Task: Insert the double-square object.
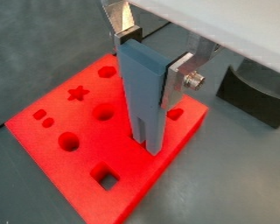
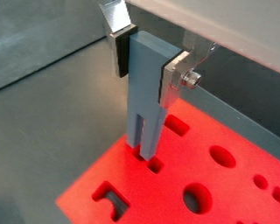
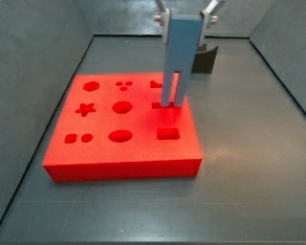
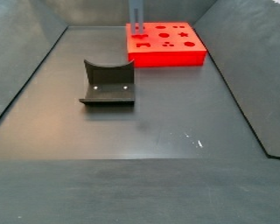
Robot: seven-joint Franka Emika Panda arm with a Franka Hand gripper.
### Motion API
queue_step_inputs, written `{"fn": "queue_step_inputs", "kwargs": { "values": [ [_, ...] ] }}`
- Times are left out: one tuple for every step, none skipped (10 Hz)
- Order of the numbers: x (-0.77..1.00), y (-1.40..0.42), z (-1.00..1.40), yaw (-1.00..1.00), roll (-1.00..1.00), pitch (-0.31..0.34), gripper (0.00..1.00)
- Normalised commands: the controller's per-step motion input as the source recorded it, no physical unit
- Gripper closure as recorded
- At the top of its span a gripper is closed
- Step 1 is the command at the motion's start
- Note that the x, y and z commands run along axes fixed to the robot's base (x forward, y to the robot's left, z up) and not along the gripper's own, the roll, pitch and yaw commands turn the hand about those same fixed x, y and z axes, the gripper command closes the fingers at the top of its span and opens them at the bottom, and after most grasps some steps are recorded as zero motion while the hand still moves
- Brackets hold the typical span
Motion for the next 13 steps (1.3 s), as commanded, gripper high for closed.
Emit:
{"fn": "queue_step_inputs", "kwargs": {
  "values": [
    [-0.06, 0.00, -0.03, 0.05, 0.00, -0.017, 1.00],
    [-0.05, 0.09, -0.03, 0.06, -0.01, -0.024, 1.00],
    [-0.06, 0.01, -0.12, 0.05, 0.00, -0.029, 1.00],
    [-0.05, 0.00, -0.16, 0.03, 0.00, -0.027, 1.00],
    [-0.06, 0.00, -0.22, 0.03, 0.00, -0.043, 1.00],
    [-0.07, 0.00, -0.19, 0.04, 0.00, -0.043, 1.00],
    [-0.07, 0.00, -0.20, 0.05, 0.00, -0.044, 1.00],
    [-0.10, -0.05, -0.19, 0.07, 0.00, -0.063, 1.00],
    [-0.10, -0.02, -0.19, 0.06, 0.00, -0.066, 1.00],
    [-0.11, 0.00, -0.20, 0.06, 0.00, -0.067, 1.00],
    [-0.10, 0.00, -0.25, 0.03, -0.02, -0.070, 1.00],
    [-0.06, 0.00, -0.63, 0.00, -0.17, -0.171, 1.00],
    [-0.05, 0.00, -0.64, -0.07, -0.16, -0.223, 1.00]
  ]
}}
